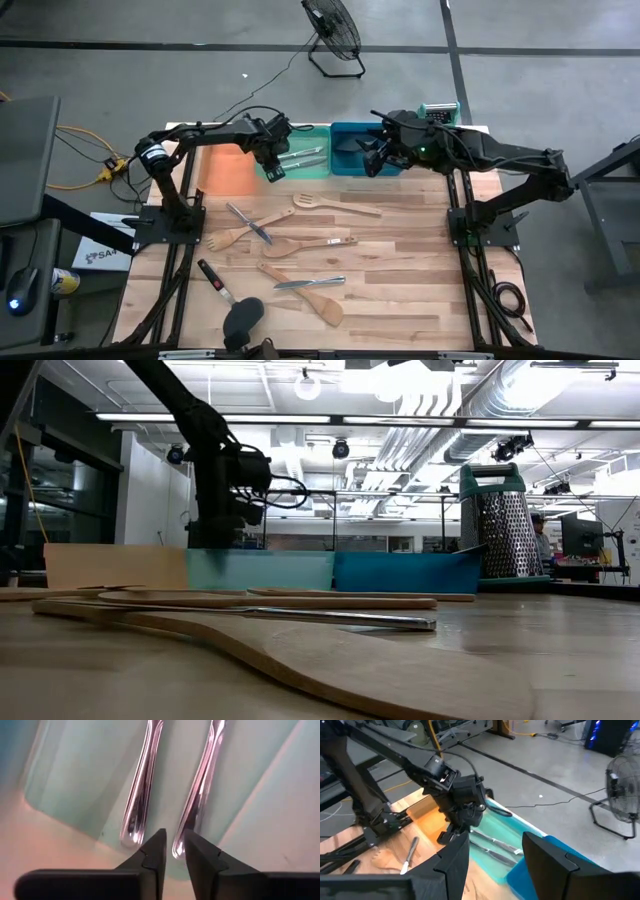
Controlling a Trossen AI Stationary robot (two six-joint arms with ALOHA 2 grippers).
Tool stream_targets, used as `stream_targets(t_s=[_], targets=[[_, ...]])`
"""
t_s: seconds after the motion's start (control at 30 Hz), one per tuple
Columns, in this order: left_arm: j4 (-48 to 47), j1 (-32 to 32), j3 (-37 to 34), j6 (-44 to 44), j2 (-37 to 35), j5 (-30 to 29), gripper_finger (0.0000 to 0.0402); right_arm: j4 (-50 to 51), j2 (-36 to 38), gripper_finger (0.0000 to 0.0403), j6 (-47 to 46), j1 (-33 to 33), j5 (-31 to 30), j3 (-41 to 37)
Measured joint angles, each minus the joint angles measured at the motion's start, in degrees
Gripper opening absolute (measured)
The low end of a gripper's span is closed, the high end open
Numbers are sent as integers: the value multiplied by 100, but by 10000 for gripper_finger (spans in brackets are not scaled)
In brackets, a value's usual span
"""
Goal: Pick & Place Kitchen Items
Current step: Put the silver table knife into the green bin
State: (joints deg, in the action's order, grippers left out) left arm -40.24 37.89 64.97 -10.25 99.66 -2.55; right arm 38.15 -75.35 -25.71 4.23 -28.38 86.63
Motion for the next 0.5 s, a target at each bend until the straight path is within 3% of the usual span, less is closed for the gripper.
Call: stream_targets(t_s=[0.2, 0.5], targets=[[-441, -10, 0, -93, -472, 35, 8, 75, 0, 175, 6, -35, 39, 0], [-1429, -161, 0, -967, -1433, 651, 1, 167, 0, 175, 60, -184, 42, 0]])
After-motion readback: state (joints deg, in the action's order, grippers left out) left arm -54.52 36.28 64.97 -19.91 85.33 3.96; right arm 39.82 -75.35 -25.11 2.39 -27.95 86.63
